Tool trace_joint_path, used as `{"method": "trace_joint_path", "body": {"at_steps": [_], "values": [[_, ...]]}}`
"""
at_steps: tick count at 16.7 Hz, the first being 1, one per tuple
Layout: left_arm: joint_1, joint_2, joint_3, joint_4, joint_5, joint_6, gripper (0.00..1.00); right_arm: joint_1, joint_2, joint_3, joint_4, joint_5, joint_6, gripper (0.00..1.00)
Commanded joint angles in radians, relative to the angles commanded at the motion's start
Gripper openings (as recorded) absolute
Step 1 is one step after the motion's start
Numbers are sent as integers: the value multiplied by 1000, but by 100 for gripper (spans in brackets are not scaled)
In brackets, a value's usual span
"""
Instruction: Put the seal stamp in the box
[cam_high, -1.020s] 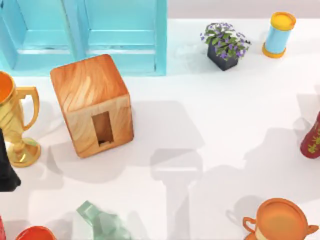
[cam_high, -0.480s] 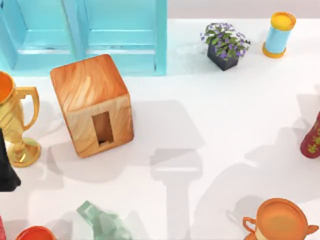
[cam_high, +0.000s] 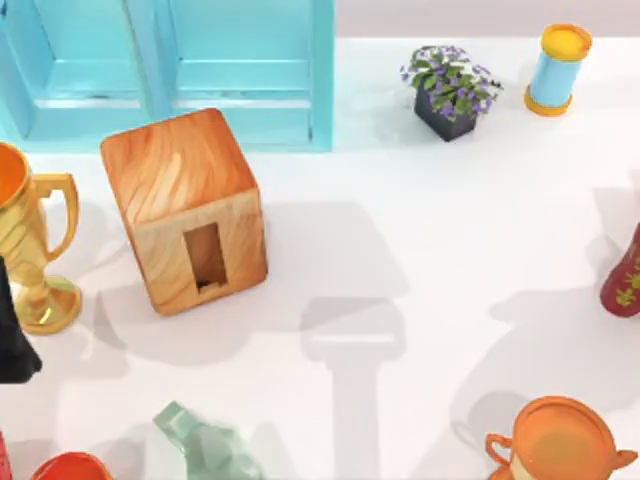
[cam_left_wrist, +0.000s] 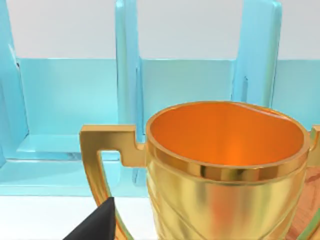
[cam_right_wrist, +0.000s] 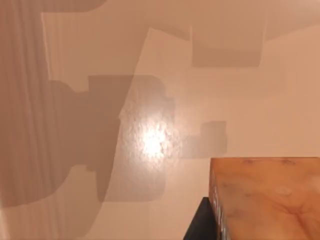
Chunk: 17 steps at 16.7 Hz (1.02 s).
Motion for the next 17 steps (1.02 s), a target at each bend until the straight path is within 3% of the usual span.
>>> {"method": "trace_joint_path", "body": {"at_steps": [1, 14, 17], "values": [[0, 0, 0, 0, 0, 0, 100, 0, 0, 0, 0, 0, 0, 0], [0, 0, 0, 0, 0, 0, 100, 0, 0, 0, 0, 0, 0, 98], [0, 0, 0, 0, 0, 0, 100, 0, 0, 0, 0, 0, 0, 100]]}}
